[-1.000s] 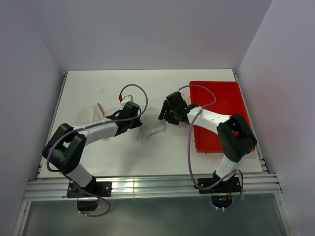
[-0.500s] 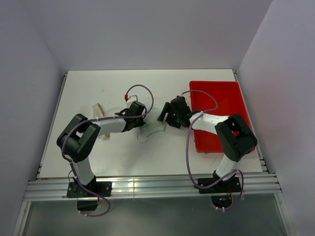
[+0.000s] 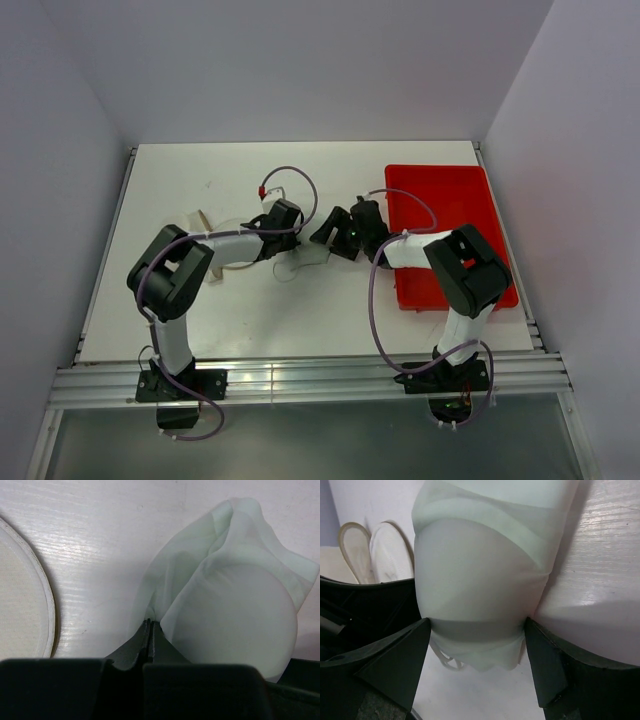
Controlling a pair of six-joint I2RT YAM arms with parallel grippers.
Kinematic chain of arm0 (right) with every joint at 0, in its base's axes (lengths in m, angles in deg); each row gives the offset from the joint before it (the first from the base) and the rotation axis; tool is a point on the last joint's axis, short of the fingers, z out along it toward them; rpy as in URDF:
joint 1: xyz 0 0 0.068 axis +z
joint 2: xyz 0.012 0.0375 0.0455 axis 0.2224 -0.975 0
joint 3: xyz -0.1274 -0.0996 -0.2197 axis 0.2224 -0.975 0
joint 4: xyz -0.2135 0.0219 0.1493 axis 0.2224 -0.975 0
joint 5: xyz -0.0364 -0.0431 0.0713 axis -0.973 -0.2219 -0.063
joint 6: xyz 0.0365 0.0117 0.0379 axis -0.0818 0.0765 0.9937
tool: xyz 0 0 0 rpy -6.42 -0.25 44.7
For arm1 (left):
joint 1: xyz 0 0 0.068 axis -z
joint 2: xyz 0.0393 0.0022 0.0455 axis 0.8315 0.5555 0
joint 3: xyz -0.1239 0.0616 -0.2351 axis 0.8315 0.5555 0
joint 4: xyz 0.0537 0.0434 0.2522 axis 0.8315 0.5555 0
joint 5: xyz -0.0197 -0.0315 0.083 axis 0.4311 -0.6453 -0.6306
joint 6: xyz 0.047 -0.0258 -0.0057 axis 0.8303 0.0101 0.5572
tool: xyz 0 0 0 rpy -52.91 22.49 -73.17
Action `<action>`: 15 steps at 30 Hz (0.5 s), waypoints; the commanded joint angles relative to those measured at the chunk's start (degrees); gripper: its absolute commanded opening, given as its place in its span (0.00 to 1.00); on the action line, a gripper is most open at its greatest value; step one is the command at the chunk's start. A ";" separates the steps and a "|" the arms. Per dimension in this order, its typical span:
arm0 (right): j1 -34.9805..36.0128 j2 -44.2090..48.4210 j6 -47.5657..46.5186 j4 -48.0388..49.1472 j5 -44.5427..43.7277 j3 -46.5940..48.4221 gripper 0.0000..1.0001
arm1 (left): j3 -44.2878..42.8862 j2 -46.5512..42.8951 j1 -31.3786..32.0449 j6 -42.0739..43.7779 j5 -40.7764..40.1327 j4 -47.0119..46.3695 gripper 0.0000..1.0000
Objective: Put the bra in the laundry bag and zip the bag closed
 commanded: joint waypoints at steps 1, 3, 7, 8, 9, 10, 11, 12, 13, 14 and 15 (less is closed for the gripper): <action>-0.38 -0.91 2.81 7.06 3.65 -1.49 0.83 | -0.11 3.00 0.27 1.03 1.30 2.61 0.00; -0.38 -0.47 3.69 8.04 4.27 -1.58 0.83 | -0.11 3.17 0.27 1.21 1.39 2.79 0.00; -0.38 1.64 4.92 9.71 5.58 -2.28 0.83 | -0.38 3.35 0.27 1.38 1.39 3.23 0.00; -0.38 1.99 5.01 9.71 5.59 -2.37 0.83 | -0.29 3.44 0.19 1.47 1.47 3.23 0.00; -0.38 2.69 5.19 9.71 5.68 -2.37 0.83 | -0.46 3.52 0.18 1.56 1.56 3.14 0.00; -0.38 2.87 5.28 9.36 6.20 -2.37 0.83 | -0.46 3.61 0.27 1.56 1.65 3.23 0.00; -0.38 2.96 5.36 9.27 6.29 -2.29 0.83 | -0.55 3.70 0.19 1.56 2.09 3.23 0.00; -0.38 2.96 5.37 9.18 6.38 -2.02 0.83 | -0.47 3.87 0.27 1.65 2.61 2.70 0.00; -0.38 2.79 5.45 8.92 6.47 -1.76 0.83 | -0.29 3.79 0.19 1.65 3.05 2.44 0.00; -0.38 2.44 5.54 8.92 6.99 -1.58 0.83 | -0.11 3.70 0.27 1.65 3.67 2.09 0.00; -0.38 1.65 6.06 9.01 7.43 -1.15 0.83 | 0.32 3.44 0.36 1.47 3.93 1.91 0.00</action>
